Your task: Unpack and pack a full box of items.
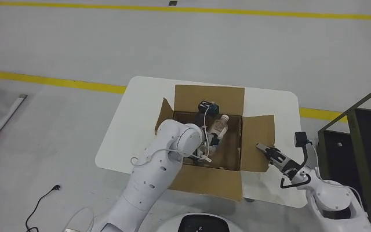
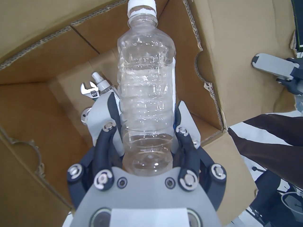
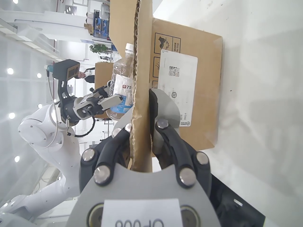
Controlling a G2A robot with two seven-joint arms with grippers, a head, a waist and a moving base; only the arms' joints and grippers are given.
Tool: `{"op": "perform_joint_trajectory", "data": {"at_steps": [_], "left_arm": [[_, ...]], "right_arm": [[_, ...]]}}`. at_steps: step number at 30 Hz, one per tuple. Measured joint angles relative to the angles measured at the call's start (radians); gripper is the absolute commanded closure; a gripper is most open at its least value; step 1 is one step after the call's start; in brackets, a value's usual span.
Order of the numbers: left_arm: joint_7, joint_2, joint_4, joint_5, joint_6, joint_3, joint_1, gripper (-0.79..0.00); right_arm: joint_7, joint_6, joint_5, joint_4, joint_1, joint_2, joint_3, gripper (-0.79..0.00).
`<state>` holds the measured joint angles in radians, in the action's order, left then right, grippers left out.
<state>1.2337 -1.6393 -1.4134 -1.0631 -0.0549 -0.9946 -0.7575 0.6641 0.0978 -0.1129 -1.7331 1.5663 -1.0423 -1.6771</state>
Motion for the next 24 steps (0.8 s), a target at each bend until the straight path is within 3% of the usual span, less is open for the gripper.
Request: {"op": "perform_joint_trajectory", "data": {"at_steps": [15, 24], "left_arm": [[-0.01, 0.0, -0.003, 0.0, 0.005, 0.001, -0.005, 0.0], [-0.038, 0.013, -0.073, -0.018, 0.023, -0.03, -0.008, 0.0]], "right_arm": [[-0.018, 0.013, 0.019, -0.001, 0.016, 0.003, -0.03, 0.0], [-0.013, 0.024, 0.021, 0.016, 0.005, 0.006, -0.043, 0.0]]}}
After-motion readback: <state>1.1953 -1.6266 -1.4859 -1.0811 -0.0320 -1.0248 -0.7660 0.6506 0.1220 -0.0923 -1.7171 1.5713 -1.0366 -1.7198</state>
